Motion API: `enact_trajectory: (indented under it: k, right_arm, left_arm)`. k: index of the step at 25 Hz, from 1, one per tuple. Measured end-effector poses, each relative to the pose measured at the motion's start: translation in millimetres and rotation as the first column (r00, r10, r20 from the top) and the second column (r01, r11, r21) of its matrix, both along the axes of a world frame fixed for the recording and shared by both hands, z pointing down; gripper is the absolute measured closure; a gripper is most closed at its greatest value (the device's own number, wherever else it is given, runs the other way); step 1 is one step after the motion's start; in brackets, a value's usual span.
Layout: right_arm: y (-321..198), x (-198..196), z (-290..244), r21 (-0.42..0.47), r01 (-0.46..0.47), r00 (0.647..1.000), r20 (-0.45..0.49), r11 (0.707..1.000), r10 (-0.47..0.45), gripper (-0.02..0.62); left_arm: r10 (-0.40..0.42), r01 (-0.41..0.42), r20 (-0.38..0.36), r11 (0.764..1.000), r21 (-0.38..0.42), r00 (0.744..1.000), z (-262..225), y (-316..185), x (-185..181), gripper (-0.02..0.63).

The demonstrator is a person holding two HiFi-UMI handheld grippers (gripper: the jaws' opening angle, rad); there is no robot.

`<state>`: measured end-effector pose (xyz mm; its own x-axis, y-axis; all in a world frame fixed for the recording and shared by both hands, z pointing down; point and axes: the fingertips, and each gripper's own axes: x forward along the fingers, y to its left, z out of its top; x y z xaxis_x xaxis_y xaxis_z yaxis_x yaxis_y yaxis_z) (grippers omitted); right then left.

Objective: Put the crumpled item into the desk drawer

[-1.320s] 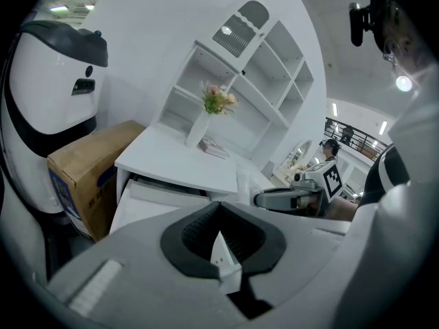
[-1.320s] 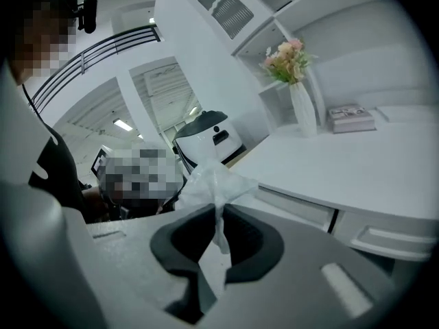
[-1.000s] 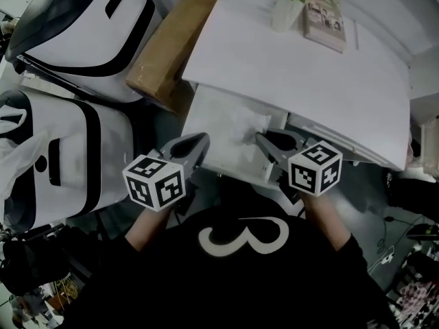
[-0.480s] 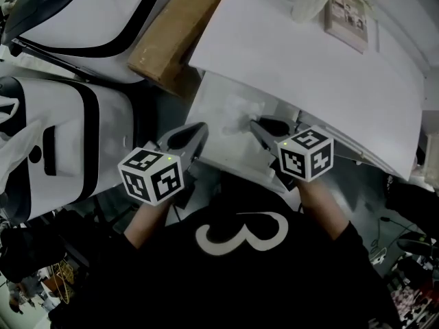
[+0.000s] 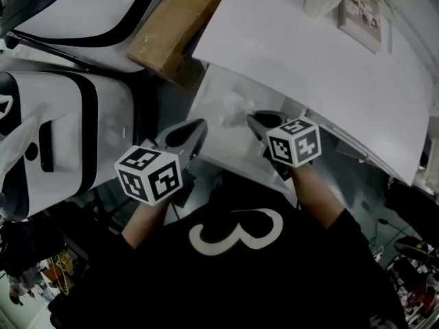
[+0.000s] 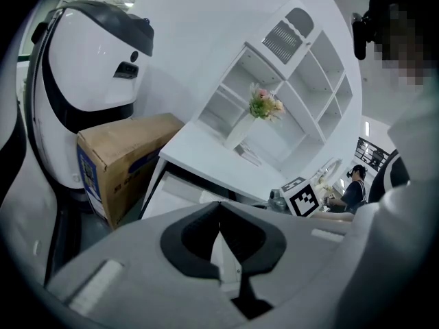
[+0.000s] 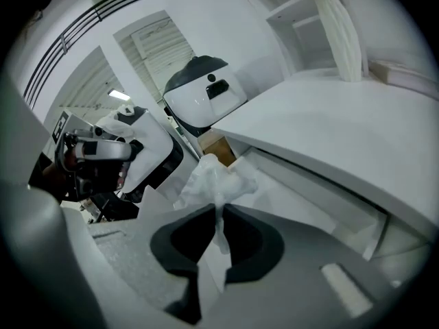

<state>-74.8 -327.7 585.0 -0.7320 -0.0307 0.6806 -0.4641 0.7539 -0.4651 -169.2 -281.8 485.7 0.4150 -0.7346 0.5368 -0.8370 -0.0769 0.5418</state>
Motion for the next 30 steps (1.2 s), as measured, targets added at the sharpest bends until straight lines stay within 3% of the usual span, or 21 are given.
enact_trajectory:
  k: [17, 30]
  right_arm:
    - [-6, 1, 116, -0.085, -0.049, 0.979, -0.199, 0.995, 0.031, 0.554]
    - [-8, 7, 155, -0.104, -0.053, 0.956, -0.292, 0.993, 0.020, 0.549]
  left_arm:
    - [-0.018, 0.017, -0.004, 0.998, -0.059, 1.000, 28, -1, -8, 0.596]
    - [-0.051, 0.051, 0.004, 0.995, -0.083, 0.999, 40, 5, -20, 0.595]
